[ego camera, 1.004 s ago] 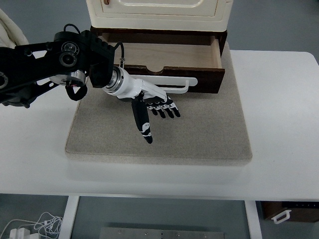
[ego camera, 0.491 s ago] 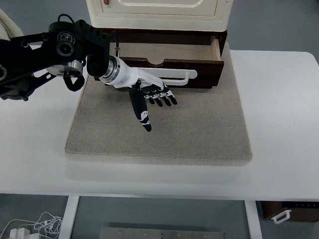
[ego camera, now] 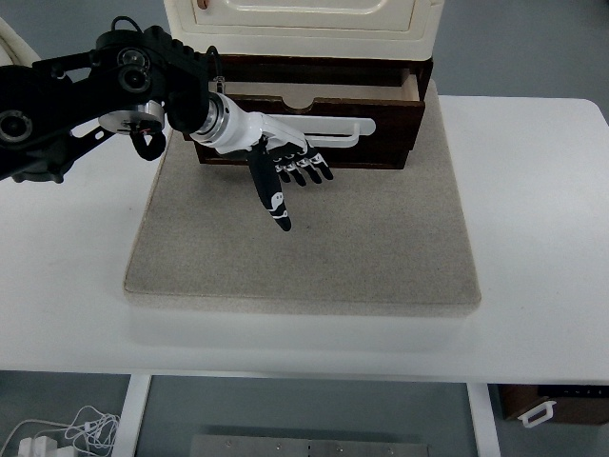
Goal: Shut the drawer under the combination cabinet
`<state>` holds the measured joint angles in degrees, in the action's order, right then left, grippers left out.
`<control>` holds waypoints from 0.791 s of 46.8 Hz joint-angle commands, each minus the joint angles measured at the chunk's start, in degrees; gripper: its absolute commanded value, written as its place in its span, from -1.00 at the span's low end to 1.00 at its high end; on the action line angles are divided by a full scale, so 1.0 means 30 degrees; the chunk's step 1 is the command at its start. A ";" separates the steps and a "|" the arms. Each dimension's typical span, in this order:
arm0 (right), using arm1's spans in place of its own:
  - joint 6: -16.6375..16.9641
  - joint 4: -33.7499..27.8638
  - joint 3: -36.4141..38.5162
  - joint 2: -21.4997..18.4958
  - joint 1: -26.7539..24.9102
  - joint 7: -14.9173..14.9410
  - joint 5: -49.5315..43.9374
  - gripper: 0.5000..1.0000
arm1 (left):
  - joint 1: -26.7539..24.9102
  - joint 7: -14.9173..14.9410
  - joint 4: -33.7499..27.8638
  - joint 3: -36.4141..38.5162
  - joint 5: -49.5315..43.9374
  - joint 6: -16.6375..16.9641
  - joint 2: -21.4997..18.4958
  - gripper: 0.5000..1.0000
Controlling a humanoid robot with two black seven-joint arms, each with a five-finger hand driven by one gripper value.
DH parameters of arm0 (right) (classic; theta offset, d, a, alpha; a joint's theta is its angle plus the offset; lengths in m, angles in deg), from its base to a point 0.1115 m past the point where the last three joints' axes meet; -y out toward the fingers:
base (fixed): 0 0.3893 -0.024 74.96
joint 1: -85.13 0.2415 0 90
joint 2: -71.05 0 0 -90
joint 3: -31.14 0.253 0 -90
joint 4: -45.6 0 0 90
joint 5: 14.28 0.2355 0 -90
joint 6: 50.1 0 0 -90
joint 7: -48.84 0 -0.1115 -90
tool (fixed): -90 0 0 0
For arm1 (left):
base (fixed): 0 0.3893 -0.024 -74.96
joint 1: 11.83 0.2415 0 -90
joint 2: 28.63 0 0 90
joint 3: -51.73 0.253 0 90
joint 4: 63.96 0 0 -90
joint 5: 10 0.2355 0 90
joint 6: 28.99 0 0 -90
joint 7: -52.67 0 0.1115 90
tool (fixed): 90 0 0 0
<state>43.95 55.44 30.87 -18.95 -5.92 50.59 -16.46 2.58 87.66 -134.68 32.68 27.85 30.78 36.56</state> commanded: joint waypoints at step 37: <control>-0.0003 0.0000 0.0002 0.0000 0.0000 0.0000 -0.0004 0.81 | -0.0118 -0.0152 0.2247 -0.0300 0.0775 0.0935 0.0683 0.99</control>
<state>43.95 55.44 30.86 -18.95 -5.92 50.59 -16.47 2.23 87.25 -127.94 31.78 30.18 33.46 38.61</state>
